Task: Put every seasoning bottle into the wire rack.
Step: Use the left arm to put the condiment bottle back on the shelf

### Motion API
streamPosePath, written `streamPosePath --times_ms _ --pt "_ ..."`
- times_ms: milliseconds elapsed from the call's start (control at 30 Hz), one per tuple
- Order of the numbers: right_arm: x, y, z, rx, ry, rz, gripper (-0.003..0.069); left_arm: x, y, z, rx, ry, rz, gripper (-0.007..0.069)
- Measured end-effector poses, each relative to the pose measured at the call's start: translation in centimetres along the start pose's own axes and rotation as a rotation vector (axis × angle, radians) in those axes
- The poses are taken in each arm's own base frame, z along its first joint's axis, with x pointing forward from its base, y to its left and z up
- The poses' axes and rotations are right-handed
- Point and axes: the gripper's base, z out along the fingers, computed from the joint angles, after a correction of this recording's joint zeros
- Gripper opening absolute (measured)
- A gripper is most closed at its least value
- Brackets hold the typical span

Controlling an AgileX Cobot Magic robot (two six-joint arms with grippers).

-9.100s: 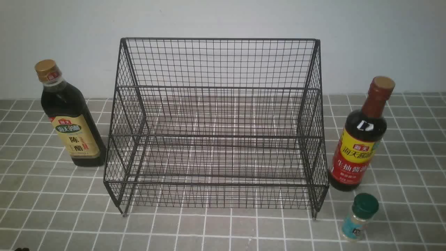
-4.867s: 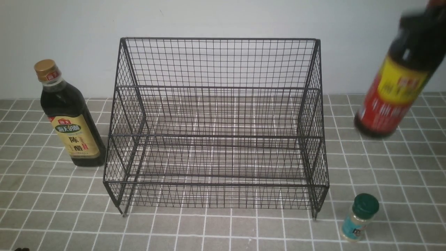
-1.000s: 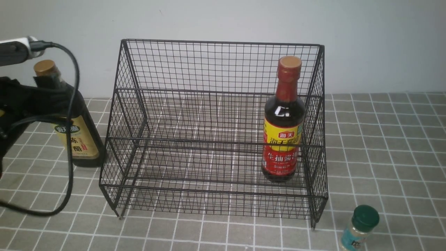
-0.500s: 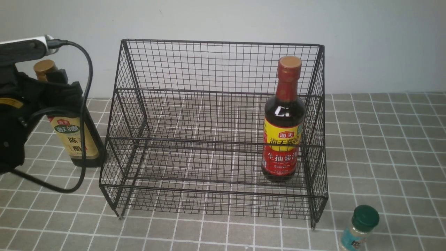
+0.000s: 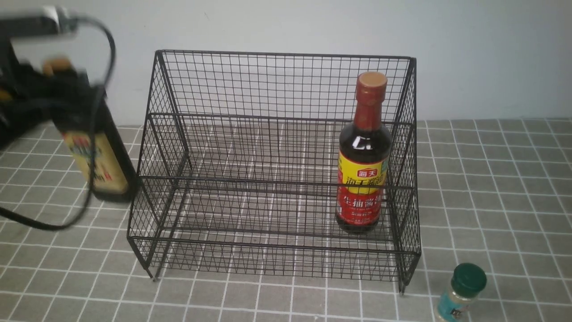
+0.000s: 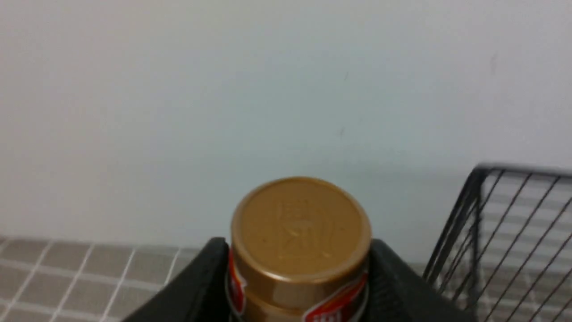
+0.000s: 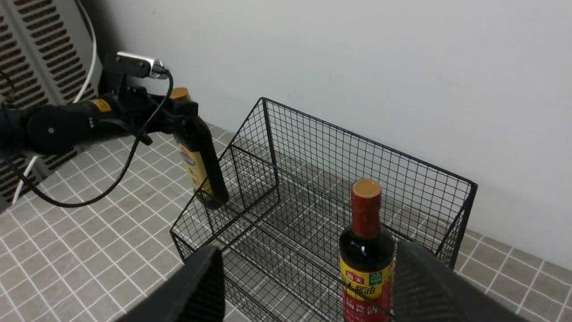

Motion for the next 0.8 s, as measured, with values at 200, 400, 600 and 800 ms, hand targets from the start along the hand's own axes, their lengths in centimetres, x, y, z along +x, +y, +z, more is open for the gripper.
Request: streamPosePath --times_ms 200,400,600,800 --pt "0.0 0.0 0.0 -0.003 0.0 0.001 0.0463 -7.9 -0.7 -4.0 0.048 -0.186 0.023 0.0322" --pt "0.0 0.0 0.0 -0.003 0.0 0.002 0.0463 -12.3 -2.0 -6.1 0.124 -0.259 -0.041 0.0322" --pt "0.0 0.0 0.0 -0.003 0.0 0.002 0.0463 -14.1 -5.8 -6.6 0.271 -0.304 -0.072 0.0322" --pt "0.0 0.0 0.0 -0.003 0.0 0.002 0.0463 -12.5 -8.4 -2.5 0.309 -0.267 -0.084 0.0322"
